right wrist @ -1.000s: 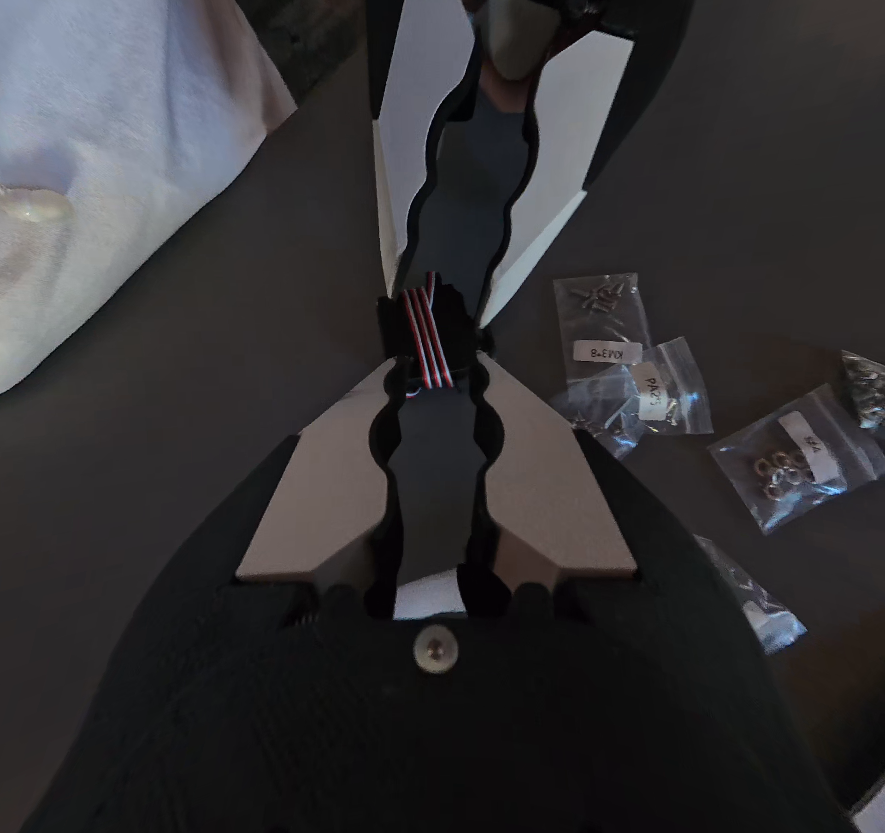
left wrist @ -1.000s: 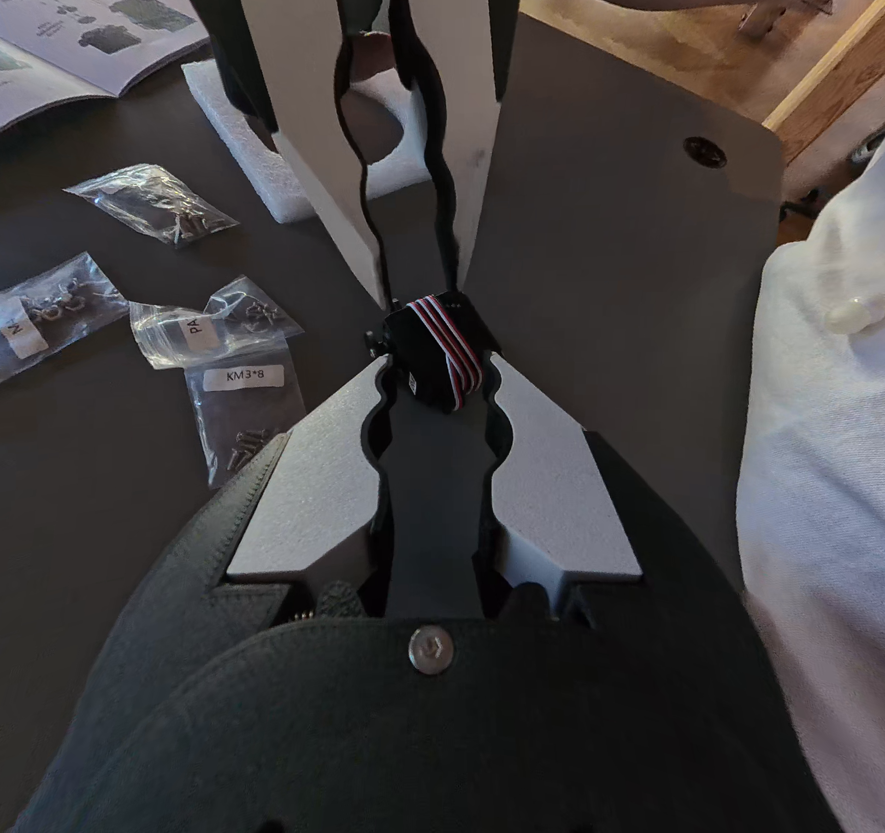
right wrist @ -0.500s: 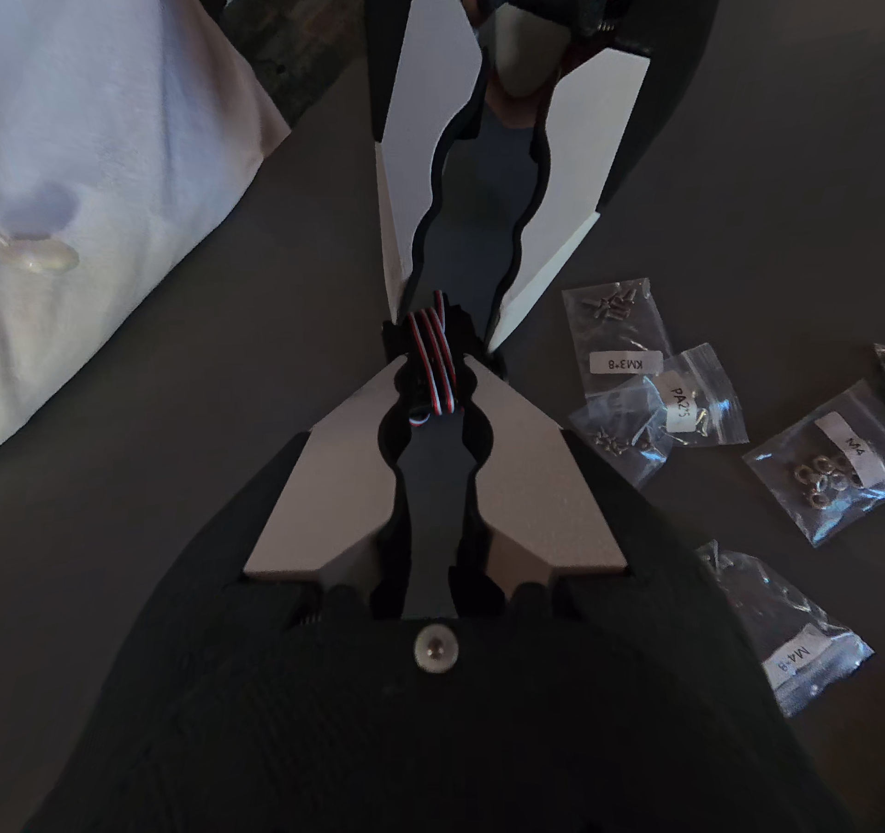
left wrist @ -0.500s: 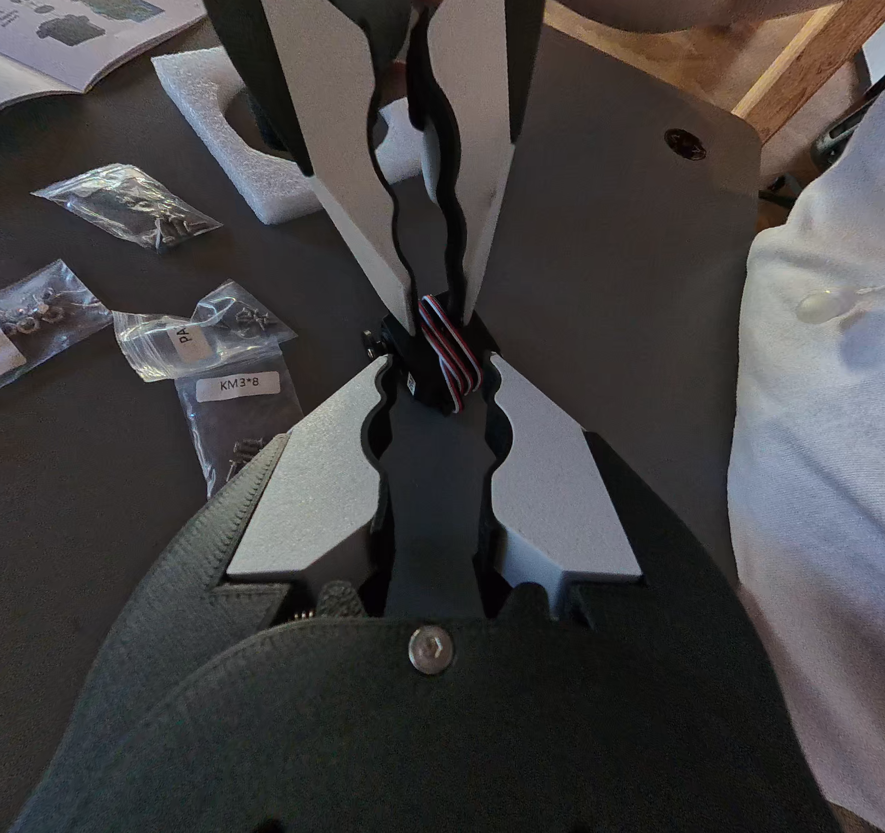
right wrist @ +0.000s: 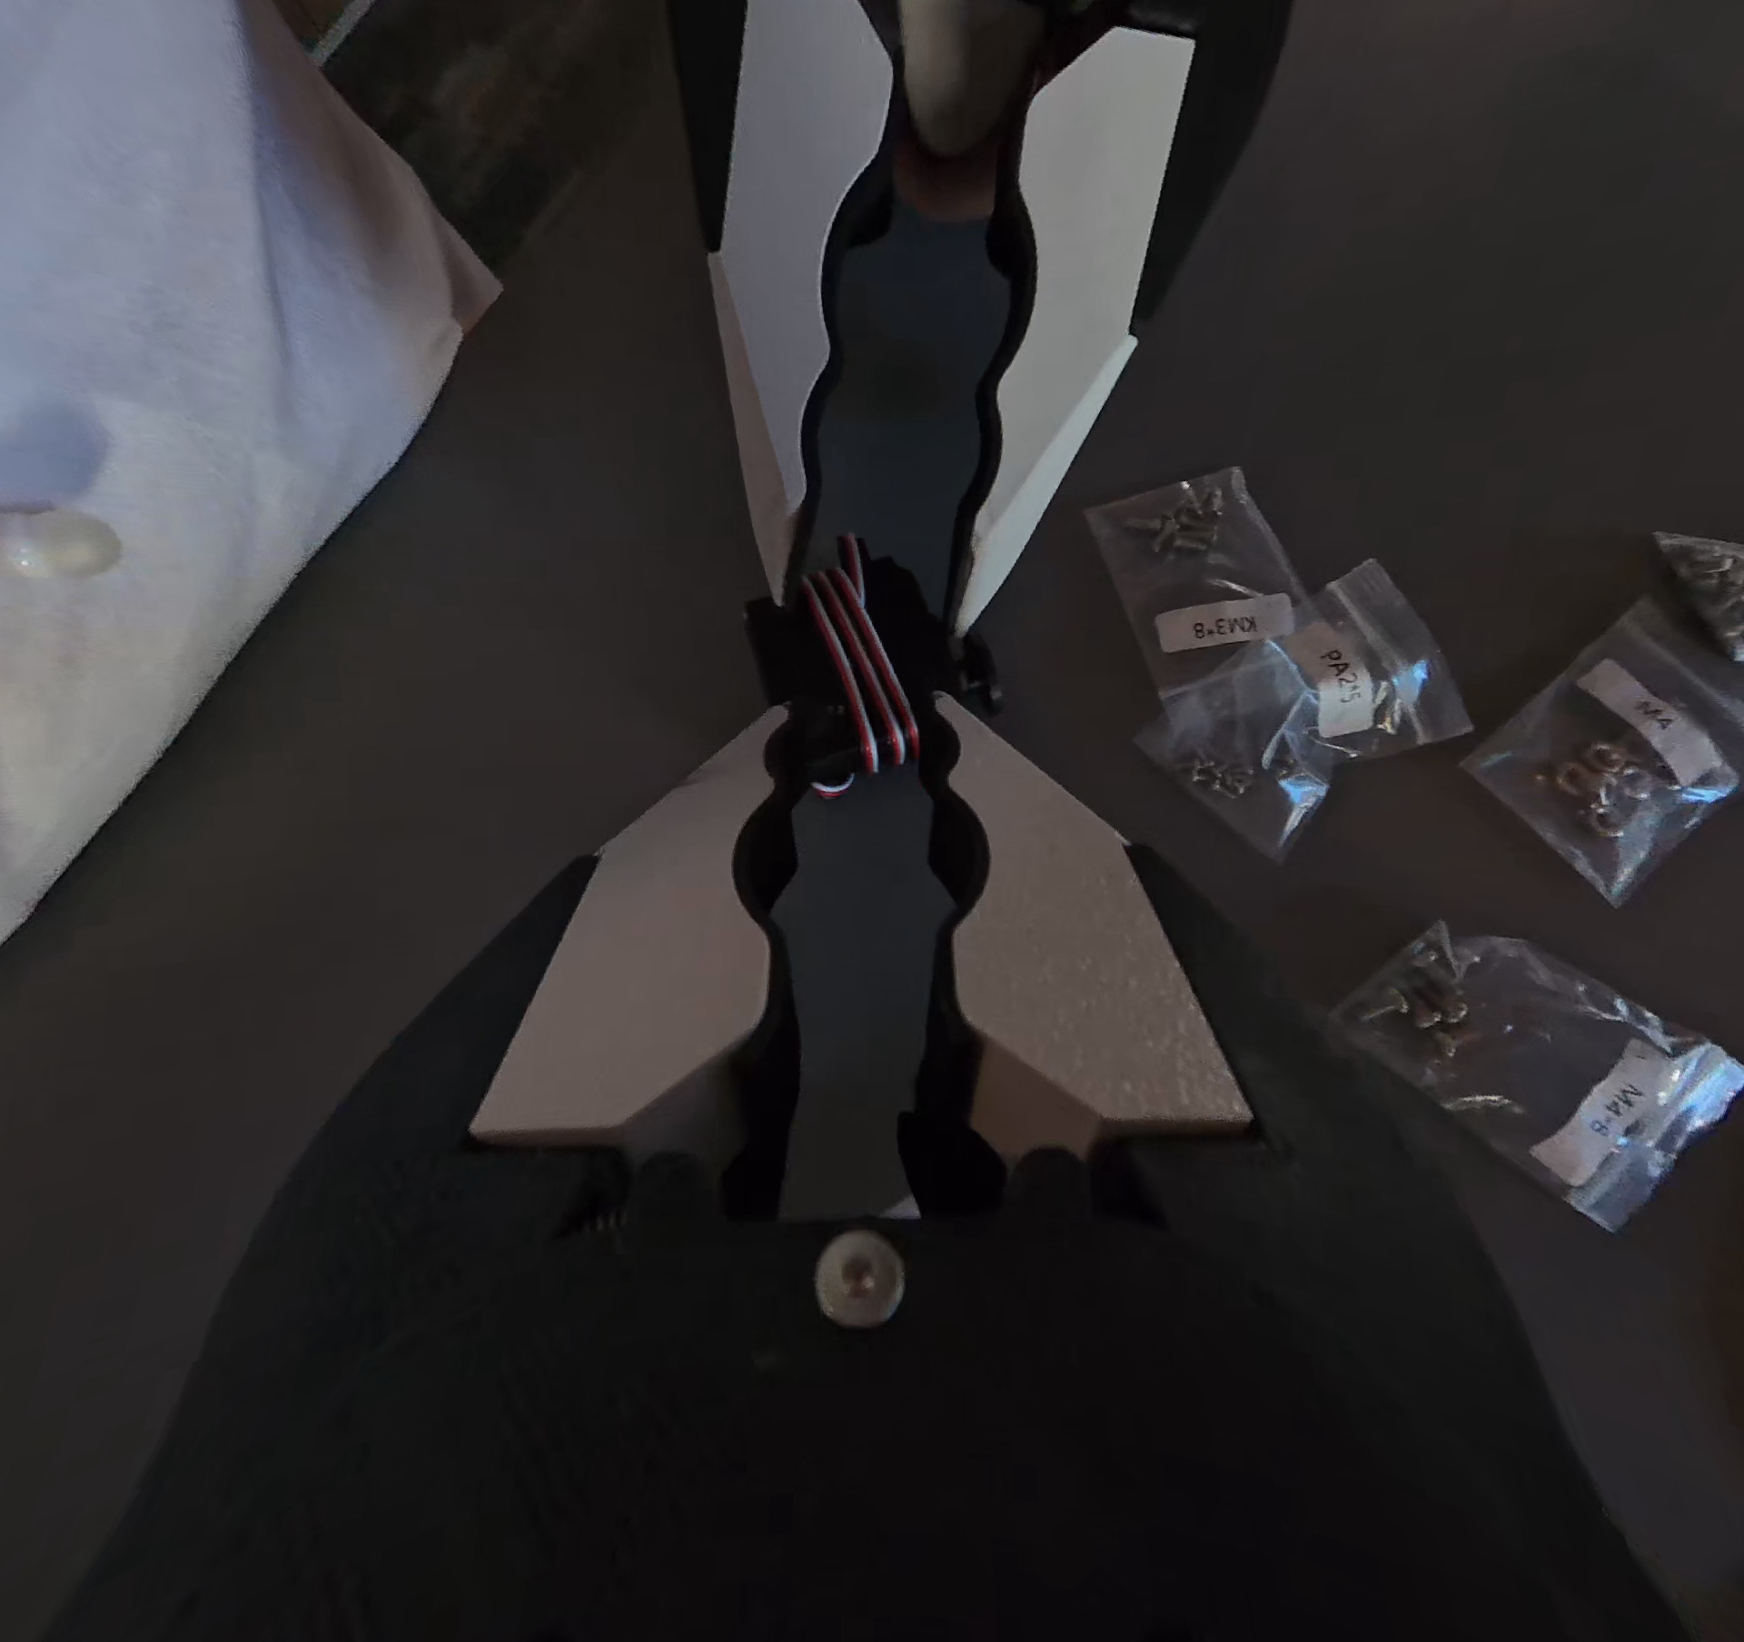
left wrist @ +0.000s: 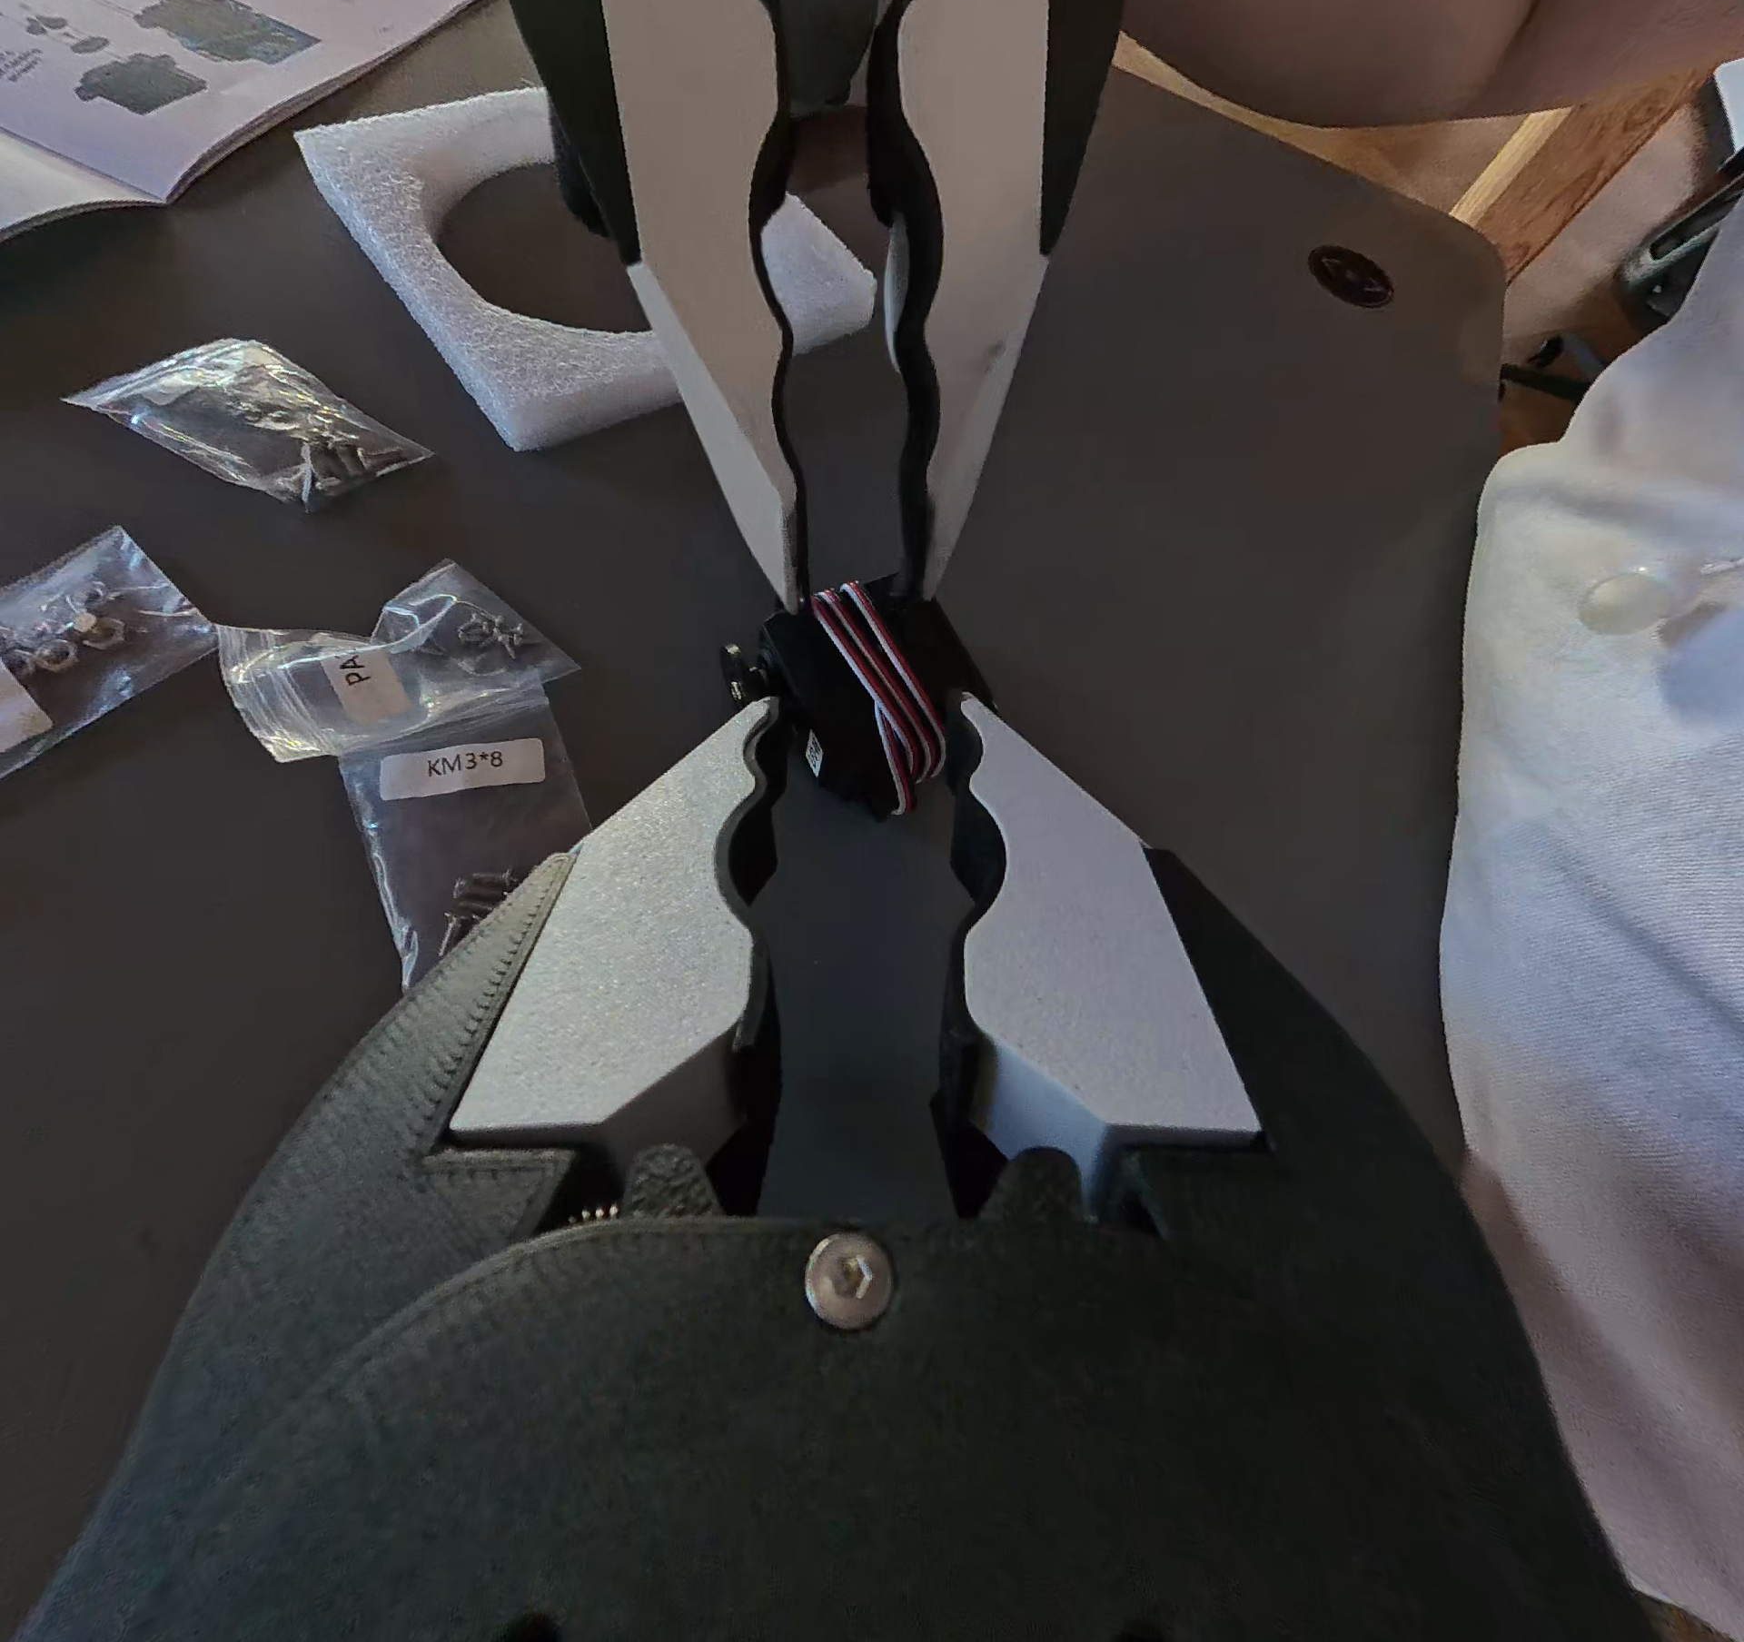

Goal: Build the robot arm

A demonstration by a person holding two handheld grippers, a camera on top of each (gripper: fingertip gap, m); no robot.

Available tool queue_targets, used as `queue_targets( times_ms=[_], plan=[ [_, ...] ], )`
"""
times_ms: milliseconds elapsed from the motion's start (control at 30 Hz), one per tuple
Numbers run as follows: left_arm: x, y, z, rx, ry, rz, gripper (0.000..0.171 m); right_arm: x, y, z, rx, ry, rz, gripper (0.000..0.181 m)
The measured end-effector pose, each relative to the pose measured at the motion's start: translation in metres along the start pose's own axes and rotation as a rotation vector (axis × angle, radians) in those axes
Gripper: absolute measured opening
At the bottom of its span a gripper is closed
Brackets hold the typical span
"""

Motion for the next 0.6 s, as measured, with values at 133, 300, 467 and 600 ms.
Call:
queue_targets(
  times_ms=[133, 300, 467, 600],
  plan=[
    [-0.0001, 0.0006, 0.0001, 0.008, 0.001, 0.005, 0.033, -0.0013, -0.0016, 0.0006, 0.008, -0.015, 0.002, 0.025],
    [-0.0004, 0.0006, -0.0001, 0.006, 0.004, 0.012, 0.032, -0.0007, -0.0048, 0.0004, 0.089, 0.003, 0.037, 0.029],
    [-0.0006, 0.0009, -0.0004, 0.010, 0.010, 0.017, 0.032, -0.0022, -0.0062, 0.0021, 0.062, -0.048, -0.003, 0.023],
    [-0.0009, 0.0004, -0.0005, 0.010, 0.008, 0.011, 0.032, -0.0055, -0.0035, 0.0007, 0.069, -0.064, 0.016, 0.018]
  ],
)
Point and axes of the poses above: each gripper's, where its closed fingertips meet, x back along the fingers, z out of its underside, y = z × x across the jaws, the point moved 6 cm from there along x, back along the fingers, and after that the axes turned 12 degrees about -z, right-handed, at the moved point
